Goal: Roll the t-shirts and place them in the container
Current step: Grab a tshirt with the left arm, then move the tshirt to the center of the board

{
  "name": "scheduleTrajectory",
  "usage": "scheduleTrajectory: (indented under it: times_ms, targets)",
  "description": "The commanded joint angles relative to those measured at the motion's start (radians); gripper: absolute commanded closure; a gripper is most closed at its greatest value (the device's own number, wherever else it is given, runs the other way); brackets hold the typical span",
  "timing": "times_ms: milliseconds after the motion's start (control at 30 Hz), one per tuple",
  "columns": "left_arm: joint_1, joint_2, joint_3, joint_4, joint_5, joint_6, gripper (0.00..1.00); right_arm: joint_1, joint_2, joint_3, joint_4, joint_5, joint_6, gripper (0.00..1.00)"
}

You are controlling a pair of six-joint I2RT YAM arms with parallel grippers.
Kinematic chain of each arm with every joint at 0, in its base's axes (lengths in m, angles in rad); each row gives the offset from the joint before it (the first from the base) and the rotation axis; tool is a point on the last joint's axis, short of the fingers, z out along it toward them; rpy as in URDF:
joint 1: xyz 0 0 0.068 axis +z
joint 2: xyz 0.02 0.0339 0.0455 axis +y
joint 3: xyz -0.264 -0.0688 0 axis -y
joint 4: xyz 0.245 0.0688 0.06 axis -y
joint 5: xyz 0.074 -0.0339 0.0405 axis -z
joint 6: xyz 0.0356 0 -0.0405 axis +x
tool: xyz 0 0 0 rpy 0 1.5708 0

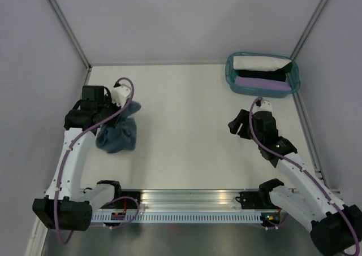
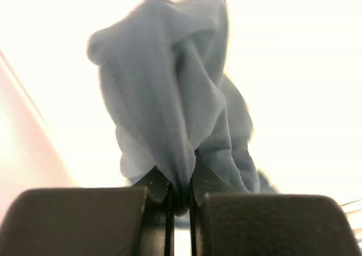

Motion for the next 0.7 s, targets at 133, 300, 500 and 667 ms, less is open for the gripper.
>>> scheduleTrajectory:
  times_ms: [133,300,500,667]
  targets:
    - [-0.203,0.053,0.404,-0.144,0.181,-0.189,0.98,0.413,0.228,0.274,0.312,-0.057,-0.157,0.24]
    - [-0.211,0.099,0.480,-0.143,0.226,-0.213,0.98,0.601,0.323,0.327,0.487,-0.022,-0.257,0.02]
    - [-0.222,0.133,0.481,-0.143,0.306,-0.254,0.98,0.749,0.526,0.360,0.616,0.003,-0.263,0.02]
    - [-0.222,0.145,0.461,-0.140,0.358,-0.254,0.98,0.782,0.679,0.370,0.742,-0.001,-0.179,0.02]
